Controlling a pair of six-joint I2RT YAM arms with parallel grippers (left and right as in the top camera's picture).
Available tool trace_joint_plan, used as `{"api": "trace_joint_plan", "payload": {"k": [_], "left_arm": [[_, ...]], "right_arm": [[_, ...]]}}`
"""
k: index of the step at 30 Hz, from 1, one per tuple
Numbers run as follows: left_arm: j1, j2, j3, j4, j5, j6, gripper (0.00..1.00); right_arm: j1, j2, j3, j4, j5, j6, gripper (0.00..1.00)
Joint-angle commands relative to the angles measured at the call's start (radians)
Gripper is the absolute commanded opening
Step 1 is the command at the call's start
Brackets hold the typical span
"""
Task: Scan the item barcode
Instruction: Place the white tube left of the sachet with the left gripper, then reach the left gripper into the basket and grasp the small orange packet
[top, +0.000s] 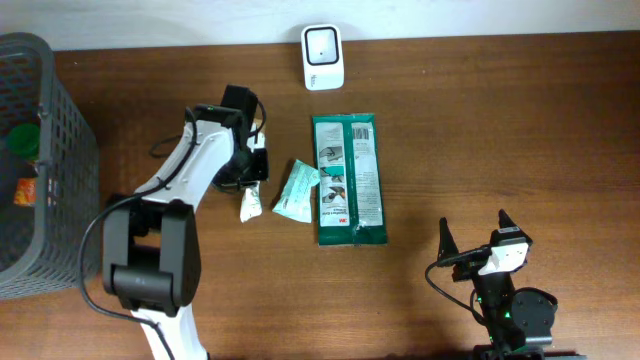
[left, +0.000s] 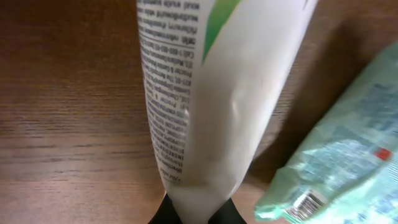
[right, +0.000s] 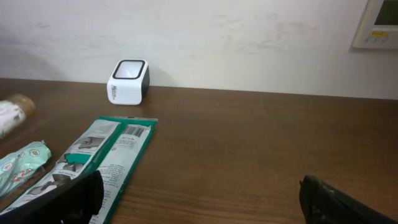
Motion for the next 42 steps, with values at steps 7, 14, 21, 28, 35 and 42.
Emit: {"api": "trace_joint_plan", "payload": {"k": [7, 14, 21, 28, 35, 42], "left_arm": [[0.000, 0.002, 0.064, -0.026, 0.049, -0.019, 0.72], [0.010, -0.101, 0.369, -0.117, 0.027, 0.027, 0.72], [0.185, -0.301, 0.618, -0.147, -0.184, 0.026, 0.80], [0.578, -0.362, 0.618, -0.140, -0.210, 0.002, 0.71], [0.794, -0.206, 0.574, -0.175, -0.180, -0.047, 0.70], [0.874, 0.005, 0.539, -0.169, -0.180, -0.046, 0.66]], "right_arm": [[0.005, -0.005, -0.007, -0.001, 0.001, -0.003, 0.98], [0.005, -0.005, -0.007, -0.001, 0.001, -0.003, 0.98], [0.005, -0.005, -0.007, -0.001, 0.001, -0.003, 0.98], [0.005, -0.005, -0.007, -0.001, 0.001, -0.003, 0.98], [0.005, -0.005, -0.007, -0.001, 0.001, -0.003, 0.98], [0.005, -0.005, -0.007, -0.001, 0.001, -0.003, 0.98]]}}
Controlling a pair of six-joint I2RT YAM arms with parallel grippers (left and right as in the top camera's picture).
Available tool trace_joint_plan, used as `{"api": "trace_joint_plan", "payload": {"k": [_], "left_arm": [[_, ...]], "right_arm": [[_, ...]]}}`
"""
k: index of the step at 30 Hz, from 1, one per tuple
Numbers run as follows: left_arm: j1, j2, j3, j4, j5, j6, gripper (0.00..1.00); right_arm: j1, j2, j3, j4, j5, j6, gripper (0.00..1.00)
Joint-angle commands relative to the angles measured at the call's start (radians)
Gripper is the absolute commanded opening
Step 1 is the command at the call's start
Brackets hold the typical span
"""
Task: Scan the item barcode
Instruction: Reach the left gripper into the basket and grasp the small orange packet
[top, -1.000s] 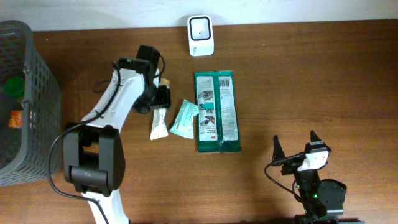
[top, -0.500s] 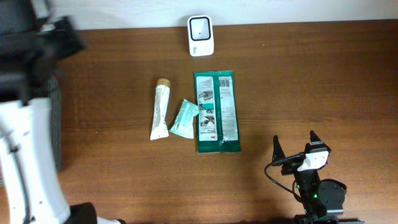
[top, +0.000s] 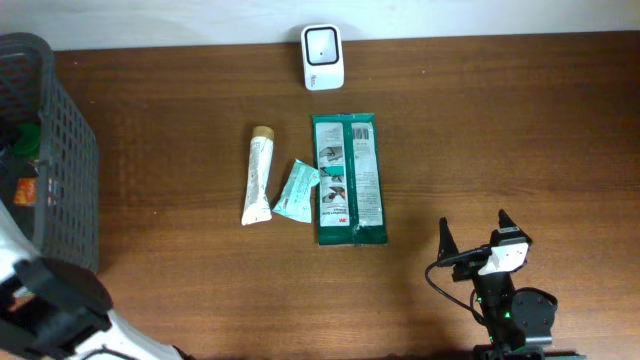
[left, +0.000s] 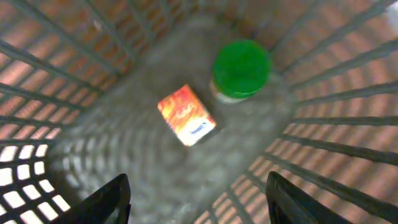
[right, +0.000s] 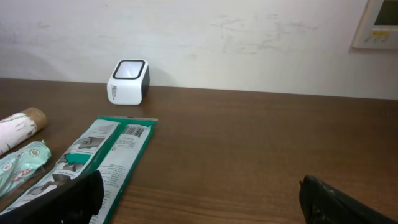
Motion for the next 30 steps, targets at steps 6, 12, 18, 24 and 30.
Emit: {"api": "trace_joint_plan", "payload": {"k": [6, 12, 18, 24, 30], "left_arm": [[0.055, 0.202, -0.009, 0.015, 0.005, -0.013, 0.65], [0.054, 0.286, -0.010, 0.046, 0.005, -0.013, 0.64], [0.053, 0.351, -0.010, 0.074, 0.005, -0.013, 0.63], [0.053, 0.414, -0.011, 0.095, 0.005, -0.012, 0.63], [0.053, 0.430, -0.012, 0.116, 0.005, -0.012, 0.63]], "right_arm": [[0.005, -0.005, -0.007, -0.001, 0.001, -0.003, 0.98], [0.005, -0.005, -0.007, -0.001, 0.001, -0.003, 0.98], [0.005, -0.005, -0.007, -0.001, 0.001, -0.003, 0.98], [0.005, -0.005, -0.007, -0.001, 0.001, -0.003, 0.98], [0.005, -0.005, -0.007, -0.001, 0.001, -0.003, 0.99]]}}
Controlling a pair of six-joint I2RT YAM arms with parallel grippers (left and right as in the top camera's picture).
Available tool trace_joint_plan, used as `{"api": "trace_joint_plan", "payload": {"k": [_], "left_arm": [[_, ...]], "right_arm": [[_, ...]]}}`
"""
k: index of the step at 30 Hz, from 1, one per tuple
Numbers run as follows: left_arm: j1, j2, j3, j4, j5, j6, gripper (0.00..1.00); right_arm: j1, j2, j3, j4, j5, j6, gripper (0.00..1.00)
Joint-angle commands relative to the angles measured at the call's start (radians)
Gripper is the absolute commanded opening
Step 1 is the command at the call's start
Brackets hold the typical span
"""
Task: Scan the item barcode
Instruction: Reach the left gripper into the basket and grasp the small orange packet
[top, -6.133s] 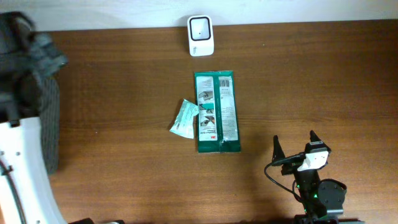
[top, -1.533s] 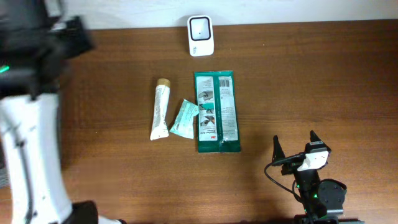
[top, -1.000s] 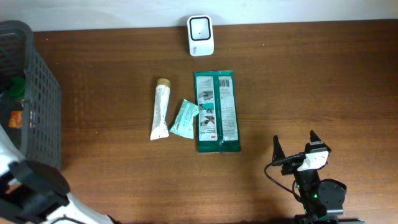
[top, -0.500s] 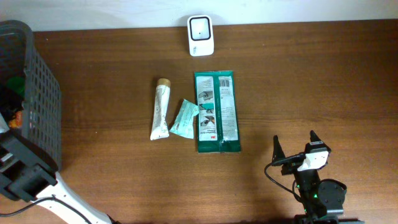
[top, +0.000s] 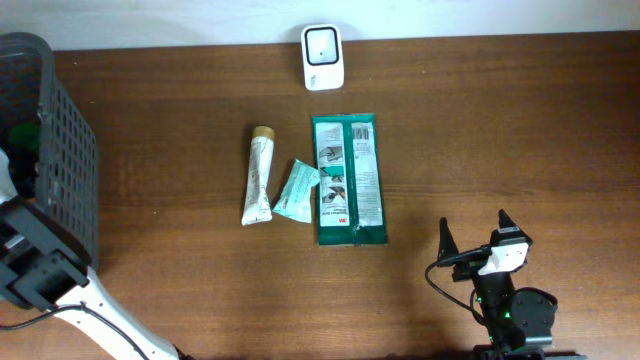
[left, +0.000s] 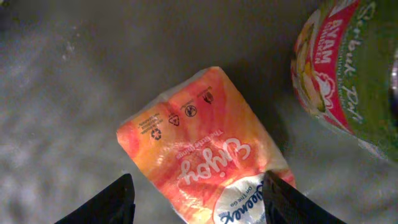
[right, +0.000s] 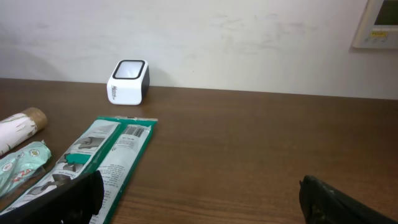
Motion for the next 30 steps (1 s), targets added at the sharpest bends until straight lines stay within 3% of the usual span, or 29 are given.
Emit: {"api": "trace_joint_plan", "payload": {"k": [1, 7, 14, 25, 27, 30], "left_arm": [[0.002, 0.022, -0.003, 0.002, 0.002, -0.009, 0.64], [0.002, 0.022, -0.004, -0.012, 0.002, -0.006, 0.55], [0.002, 0.022, -0.005, -0.024, 0.003, -0.006, 0.25], [-0.003, -0.048, 0.068, -0.072, 0.010, -0.005, 0.33], [-0.004, -0.055, 0.068, -0.064, 0.010, -0.005, 0.43], [-0.006, -0.035, 0.066, -0.056, 0.014, -0.006, 0.47]], "right_arm": [[0.005, -0.005, -0.007, -0.001, 0.002, -0.003, 0.98], [0.005, -0.005, -0.007, -0.001, 0.002, -0.003, 0.99], [0.005, -0.005, -0.007, -0.001, 0.002, -0.003, 0.99], [0.005, -0.005, -0.007, -0.001, 0.002, -0.003, 0.98], [0.005, -0.005, -0.007, -0.001, 0.002, -0.003, 0.98], [0.005, -0.005, -0.007, -0.001, 0.002, -0.003, 0.98]]}}
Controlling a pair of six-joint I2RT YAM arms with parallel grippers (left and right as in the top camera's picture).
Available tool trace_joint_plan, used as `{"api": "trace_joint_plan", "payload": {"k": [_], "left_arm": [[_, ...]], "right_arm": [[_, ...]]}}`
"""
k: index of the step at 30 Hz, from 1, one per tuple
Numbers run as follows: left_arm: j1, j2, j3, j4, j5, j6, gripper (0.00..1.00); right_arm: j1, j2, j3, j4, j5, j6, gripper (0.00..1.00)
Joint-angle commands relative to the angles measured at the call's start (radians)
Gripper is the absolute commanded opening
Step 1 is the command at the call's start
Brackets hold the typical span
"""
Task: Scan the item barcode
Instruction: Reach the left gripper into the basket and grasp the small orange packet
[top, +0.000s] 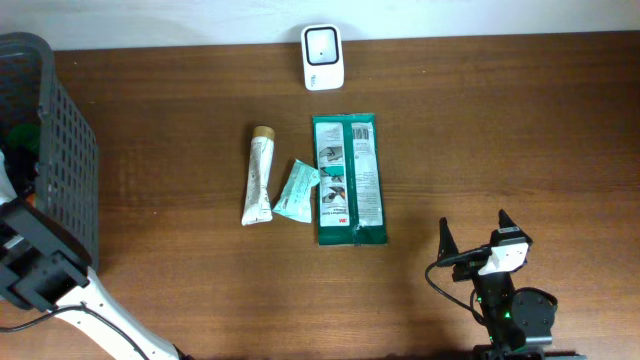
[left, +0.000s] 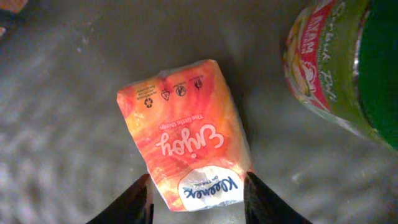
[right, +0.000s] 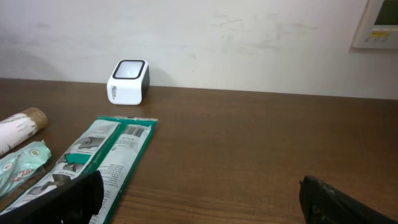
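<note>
Inside the grey basket (top: 55, 150), the left wrist view looks down on an orange Kleenex tissue pack (left: 183, 140) lying flat. My left gripper (left: 198, 200) is open, its fingers (left: 130, 205) close on either side of the pack's near end. I cannot tell whether they touch it. The white scanner (top: 323, 43) stands at the table's far edge, also visible as the scanner (right: 129, 82). My right gripper (right: 199, 198) rests open low over the wood at the front right, nothing between its fingers.
A green-lidded jar (left: 348, 68) lies right of the pack in the basket. On the table lie a white tube (top: 258, 175), a small green sachet (top: 297, 190) and a long green packet (top: 347, 180). The basket walls enclose my left arm (top: 30, 265).
My left gripper's fingers stand closer together and now flank the Kleenex end of the orange pack. The right arm and the table items have not moved.
My left gripper was at the white tube on the table beside the sachet. Then the tube lay free and the gripper was open high over the basket's contents. Then it was low over the orange pack, and now its fingers bracket it.
</note>
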Motion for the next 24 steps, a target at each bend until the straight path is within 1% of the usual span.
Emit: {"api": "trace_joint_plan", "payload": {"k": [1, 5, 7, 8, 9, 11, 14, 19, 24], "left_arm": [[-0.004, -0.018, 0.021, 0.013, 0.012, 0.000, 0.48], [-0.007, 0.040, 0.021, 0.018, 0.017, 0.001, 0.48], [-0.007, 0.067, 0.021, 0.012, 0.018, 0.001, 0.45], [-0.007, 0.081, 0.021, 0.004, 0.018, 0.001, 0.41], [-0.007, 0.089, 0.021, -0.002, 0.017, 0.001, 0.33], [-0.006, 0.088, 0.021, -0.006, 0.017, 0.001, 0.23], [-0.005, 0.085, 0.026, -0.016, 0.018, 0.001, 0.00], [-0.005, 0.077, 0.083, -0.086, 0.018, 0.001, 0.00], [-0.006, 0.053, 0.388, -0.270, 0.021, 0.001, 0.00]], "right_arm": [[0.005, -0.005, -0.007, -0.001, 0.002, -0.003, 0.98], [0.005, -0.005, -0.007, -0.001, 0.002, -0.003, 0.98], [0.005, -0.005, -0.007, -0.001, 0.002, -0.003, 0.98], [0.005, -0.005, -0.007, -0.001, 0.002, -0.003, 0.98], [0.005, -0.005, -0.007, -0.001, 0.002, -0.003, 0.98], [0.005, -0.005, -0.007, -0.001, 0.002, -0.003, 0.98], [0.005, -0.005, -0.007, -0.001, 0.002, -0.003, 0.98], [0.005, -0.005, -0.007, -0.001, 0.002, -0.003, 0.98], [0.005, -0.005, -0.007, -0.001, 0.002, -0.003, 0.98]]}}
